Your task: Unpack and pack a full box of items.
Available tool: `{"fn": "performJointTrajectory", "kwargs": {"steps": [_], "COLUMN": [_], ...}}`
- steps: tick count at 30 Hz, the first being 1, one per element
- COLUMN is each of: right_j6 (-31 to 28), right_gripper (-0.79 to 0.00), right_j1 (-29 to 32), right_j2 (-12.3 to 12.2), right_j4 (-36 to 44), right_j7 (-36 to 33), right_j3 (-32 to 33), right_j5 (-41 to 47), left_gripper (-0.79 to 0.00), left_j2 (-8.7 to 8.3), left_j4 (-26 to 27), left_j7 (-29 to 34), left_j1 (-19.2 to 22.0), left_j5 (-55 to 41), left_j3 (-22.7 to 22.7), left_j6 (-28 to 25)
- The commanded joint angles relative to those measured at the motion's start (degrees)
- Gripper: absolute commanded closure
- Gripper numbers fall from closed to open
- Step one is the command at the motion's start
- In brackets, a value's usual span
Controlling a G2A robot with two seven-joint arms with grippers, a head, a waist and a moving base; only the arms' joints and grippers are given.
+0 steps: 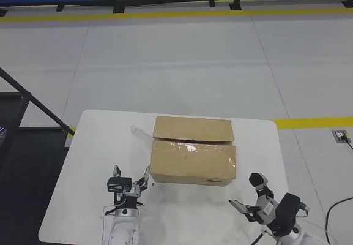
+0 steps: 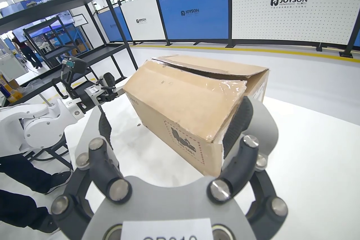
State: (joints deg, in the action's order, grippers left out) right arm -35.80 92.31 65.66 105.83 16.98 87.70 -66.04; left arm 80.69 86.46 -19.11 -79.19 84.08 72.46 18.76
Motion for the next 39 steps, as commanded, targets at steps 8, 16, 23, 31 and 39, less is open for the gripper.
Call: {"fn": "performJointTrajectory", "kwargs": {"steps": [8,16,23,31,39], "right_j6": [-0.4,-2.2,-2.2,-0.4,-0.3], "right_gripper": [-0.785,-0.785,-0.785,-0.785,-0.785], "right_j1": [-0.2,1.2,1.2,1.2,3.1], "right_j2": [0.0,-0.2,-0.2,-0.1,-0.1], "right_j4": [-1.4,-0.7,-0.7,0.0,-0.9], "right_j7": [1.4,2.1,2.1,1.9,5.4], "right_j3": [0.0,1.0,1.0,0.5,1.3], "right_j5": [0.3,1.6,1.6,1.7,0.5], "left_gripper": [-0.785,-0.785,-0.785,-0.785,-0.785], "left_j2": [-0.47,-1.34,-1.34,-0.38,0.26], "left_j4": [5.6,7.4,7.4,-1.4,-13.7], "left_j7": [-0.2,4.1,4.1,6.0,1.2], "left_j1": [-4.0,-5.9,-5.9,2.4,11.6], "left_j5": [-0.1,5.1,5.1,6.5,9.2], "left_j3": [4.4,7.1,7.1,4.3,4.3], "left_j6": [0.7,-2.9,-2.9,1.8,7.1]}}
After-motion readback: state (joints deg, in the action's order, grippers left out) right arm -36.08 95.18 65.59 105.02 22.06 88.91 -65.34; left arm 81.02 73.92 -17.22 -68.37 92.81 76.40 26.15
